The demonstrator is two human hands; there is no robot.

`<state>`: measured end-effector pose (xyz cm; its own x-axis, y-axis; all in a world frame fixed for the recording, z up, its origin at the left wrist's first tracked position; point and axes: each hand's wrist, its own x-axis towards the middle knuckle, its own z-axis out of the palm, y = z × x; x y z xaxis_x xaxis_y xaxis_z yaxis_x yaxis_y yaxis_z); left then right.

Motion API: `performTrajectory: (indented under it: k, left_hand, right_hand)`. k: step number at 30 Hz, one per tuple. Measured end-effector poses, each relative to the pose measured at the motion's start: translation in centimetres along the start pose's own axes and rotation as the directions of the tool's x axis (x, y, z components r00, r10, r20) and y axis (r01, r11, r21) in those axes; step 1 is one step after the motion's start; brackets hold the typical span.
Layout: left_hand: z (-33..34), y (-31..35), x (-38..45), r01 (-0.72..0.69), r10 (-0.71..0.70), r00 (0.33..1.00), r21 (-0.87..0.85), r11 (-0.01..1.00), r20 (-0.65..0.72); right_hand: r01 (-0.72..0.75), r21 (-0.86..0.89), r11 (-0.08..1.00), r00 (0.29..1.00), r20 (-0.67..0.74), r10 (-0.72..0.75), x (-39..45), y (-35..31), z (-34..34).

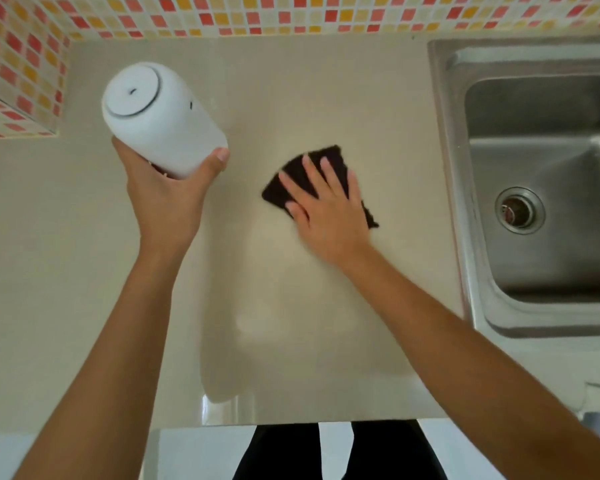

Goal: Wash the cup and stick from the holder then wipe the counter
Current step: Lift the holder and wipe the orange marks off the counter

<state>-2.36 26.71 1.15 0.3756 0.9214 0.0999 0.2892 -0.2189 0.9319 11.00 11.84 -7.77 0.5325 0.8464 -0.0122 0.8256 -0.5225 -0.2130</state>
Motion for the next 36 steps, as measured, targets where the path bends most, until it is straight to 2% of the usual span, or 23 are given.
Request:
performTrajectory:
  k: [3, 6, 9, 11, 14, 16, 19, 22, 27, 31, 33, 36]
  left_hand:
    - [-0.2, -0.1, -0.8, 0.003, -0.003, 1.000, -0.010, 1.000, 0.004]
    - [-0.2, -0.1, -1.5, 0.004, -0.004, 1.000, -0.009, 1.000, 0.001]
    - [0.3, 0.0, -1.7, 0.008, -0.008, 1.000, 0.000, 1.000, -0.001]
    - [1.0, 0.4, -1.6, 0.009, -0.009, 1.000, 0.004, 1.000, 0.025]
    - [1.9, 0.8, -1.6, -0.007, 0.005, 0.998, 0.016, 1.000, 0.067]
    - [2.3, 0.9, -2.2, -0.004, 0.002, 0.995, 0.019, 1.000, 0.096]
    - [2.8, 0.3, -3.8, 0.015, -0.016, 0.993, 0.008, 1.000, 0.117]
    - [3.4, -0.7, -5.4, 0.040, -0.040, 0.987, 0.004, 0.999, 0.156]
    - [4.6, -1.7, -7.3, 0.075, -0.079, 0.977, 0.027, 0.997, 0.198]
    - [6.1, -1.7, -7.5, 0.070, -0.075, 0.971, 0.033, 0.997, 0.227]
    - [6.8, -1.7, -7.6, 0.065, -0.068, 0.966, 0.023, 0.998, 0.249]
    - [7.4, -1.5, -7.7, 0.056, -0.054, 0.960, 0.003, 0.998, 0.275]
  right_hand:
    - [-0.154, 0.030, 0.988, 0.985, 0.078, 0.152, 9.5, 1.4, -1.2]
    - [-0.226, 0.016, 0.974, 0.973, 0.062, 0.224, 9.2, -0.6, -0.5]
    - [-0.091, 0.046, 0.995, 0.995, -0.023, 0.092, 0.1, -4.4, 0.7]
    - [0.029, 0.065, 0.997, 1.000, 0.008, -0.029, -6.5, -5.4, 1.1]
    - [0.102, 0.053, 0.993, 0.994, 0.018, -0.103, -6.5, -1.4, 0.7]
    - [-0.006, 0.007, 1.000, 1.000, -0.029, 0.006, -2.3, 3.0, -0.1]
    - [-0.233, 0.006, 0.973, 0.971, 0.055, 0.232, 4.0, 11.2, -2.8]
    - [-0.294, -0.013, 0.956, 0.954, 0.051, 0.294, 5.1, 14.3, -3.8]
    - [-0.329, 0.026, 0.944, 0.942, -0.054, 0.330, -4.3, 9.3, -1.8]
    - [-0.284, -0.001, 0.959, 0.959, -0.006, 0.284, -15.1, 5.0, -1.1]
    - [-0.274, -0.009, 0.962, 0.961, 0.028, 0.274, -17.2, 4.4, -1.0]
    - [-0.269, -0.001, 0.963, 0.963, 0.023, 0.269, -15.5, 5.2, -1.1]
